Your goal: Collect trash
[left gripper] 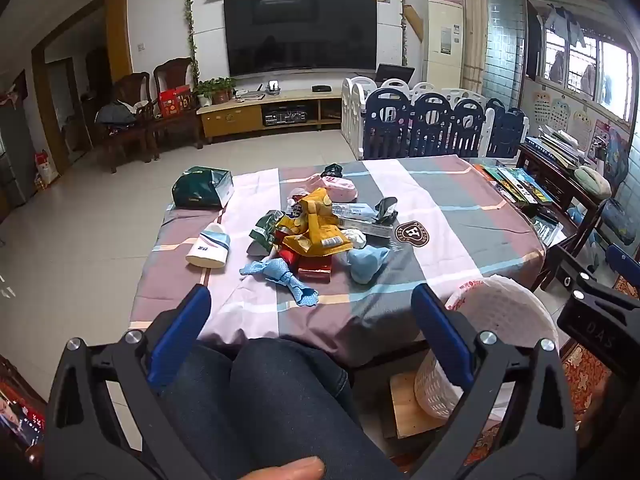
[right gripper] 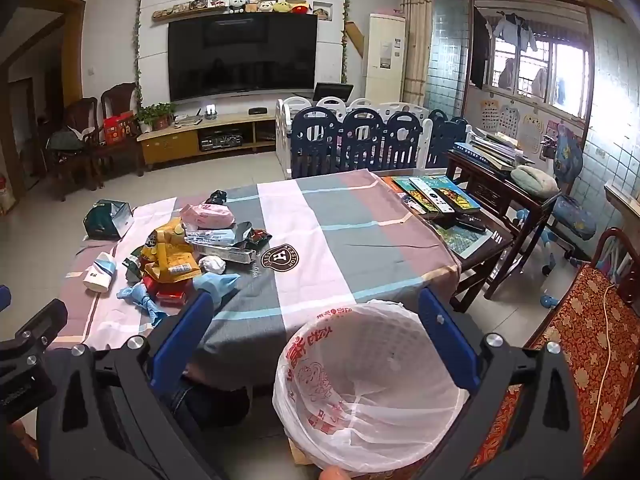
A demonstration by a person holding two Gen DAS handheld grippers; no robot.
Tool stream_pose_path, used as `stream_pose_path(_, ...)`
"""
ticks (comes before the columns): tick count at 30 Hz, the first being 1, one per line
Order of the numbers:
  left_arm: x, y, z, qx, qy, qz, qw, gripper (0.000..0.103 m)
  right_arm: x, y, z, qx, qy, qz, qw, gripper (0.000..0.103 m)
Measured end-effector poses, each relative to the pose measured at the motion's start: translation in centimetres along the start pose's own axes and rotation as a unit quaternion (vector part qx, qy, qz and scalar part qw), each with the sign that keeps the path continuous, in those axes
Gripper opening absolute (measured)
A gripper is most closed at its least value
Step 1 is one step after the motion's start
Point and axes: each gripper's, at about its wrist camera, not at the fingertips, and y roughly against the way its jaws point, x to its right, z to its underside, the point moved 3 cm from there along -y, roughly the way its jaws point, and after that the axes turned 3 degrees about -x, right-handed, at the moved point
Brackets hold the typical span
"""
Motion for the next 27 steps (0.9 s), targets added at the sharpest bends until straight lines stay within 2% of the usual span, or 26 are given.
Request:
stream_pose_path(12,-0.1,0.1,0.0,0.000,-0.001,-0.001,1.0000,0.100,0.1,-0.2,-0.1,-0.005,-0.003,-0.001,1.000,0.100)
stream_pose_path(17,-0.2,-0.5,0.1,-0.001,-0.002,-0.002,1.0000,0.100,-0.3,-1.1,1.0,-0.010,-0.005,0.006,1.000,0.100)
stream_pose_path(27,-0.8,-0.3,0.3,0.001,0.005,-0.004,1.0000,0.100,-0.6,-0.8,0.3,-0.015,-0.004,0.004,1.000,0.100)
